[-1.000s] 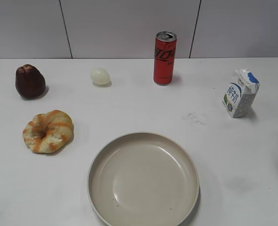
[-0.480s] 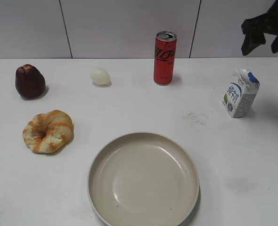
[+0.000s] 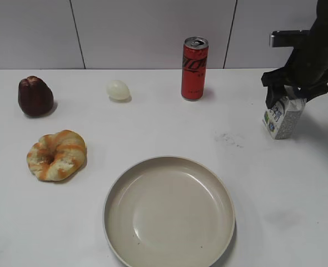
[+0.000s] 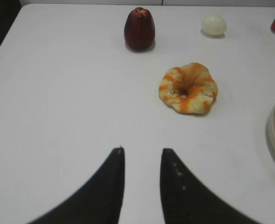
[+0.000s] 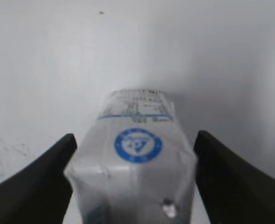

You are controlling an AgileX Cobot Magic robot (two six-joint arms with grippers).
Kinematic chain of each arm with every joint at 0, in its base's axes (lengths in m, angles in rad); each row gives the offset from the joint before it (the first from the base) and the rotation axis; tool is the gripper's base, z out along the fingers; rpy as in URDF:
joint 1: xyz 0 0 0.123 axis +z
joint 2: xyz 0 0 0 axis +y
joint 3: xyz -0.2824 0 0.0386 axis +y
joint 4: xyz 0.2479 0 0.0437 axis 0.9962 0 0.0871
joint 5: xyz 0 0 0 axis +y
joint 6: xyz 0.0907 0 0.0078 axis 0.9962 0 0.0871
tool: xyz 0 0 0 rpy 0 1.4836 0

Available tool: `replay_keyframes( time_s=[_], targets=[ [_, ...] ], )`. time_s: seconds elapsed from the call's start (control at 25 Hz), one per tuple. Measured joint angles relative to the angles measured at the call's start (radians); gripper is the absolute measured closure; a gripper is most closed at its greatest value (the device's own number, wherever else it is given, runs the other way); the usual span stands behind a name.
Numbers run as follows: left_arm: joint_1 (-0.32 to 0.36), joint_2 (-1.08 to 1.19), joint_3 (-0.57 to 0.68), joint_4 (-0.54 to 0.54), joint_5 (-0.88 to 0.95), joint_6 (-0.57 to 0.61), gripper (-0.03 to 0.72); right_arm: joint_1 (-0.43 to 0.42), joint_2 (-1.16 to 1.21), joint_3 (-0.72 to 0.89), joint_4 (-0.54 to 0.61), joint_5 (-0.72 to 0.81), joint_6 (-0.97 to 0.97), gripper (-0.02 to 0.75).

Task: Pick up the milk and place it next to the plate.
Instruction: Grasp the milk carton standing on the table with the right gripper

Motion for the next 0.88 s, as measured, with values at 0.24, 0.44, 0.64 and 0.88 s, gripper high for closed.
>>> replay_keyframes(
  time_s=[0.24,0.44,0.64,0.88],
  targets=[
    [0.000,0.000,0.000,0.000,0.000,0.000,0.479,0.002,0.024,-0.002,0.003,0.000,0.000,0.207],
    [0.000,0.000,0.000,0.000,0.000,0.000,0.479,0.002,0.024,-0.002,0.003,0.021,0.000,0.378],
    [0.000,0.000,0.000,0.000,0.000,0.000,0.479,0.002,0.011,-0.006,0.003,0.045,0.000,0.427],
    [0.000,0.000,0.000,0.000,0.000,0.000,0.479,0.014,-0.111,-0.002,-0.014,0.130,0.001,0.428]
  ],
)
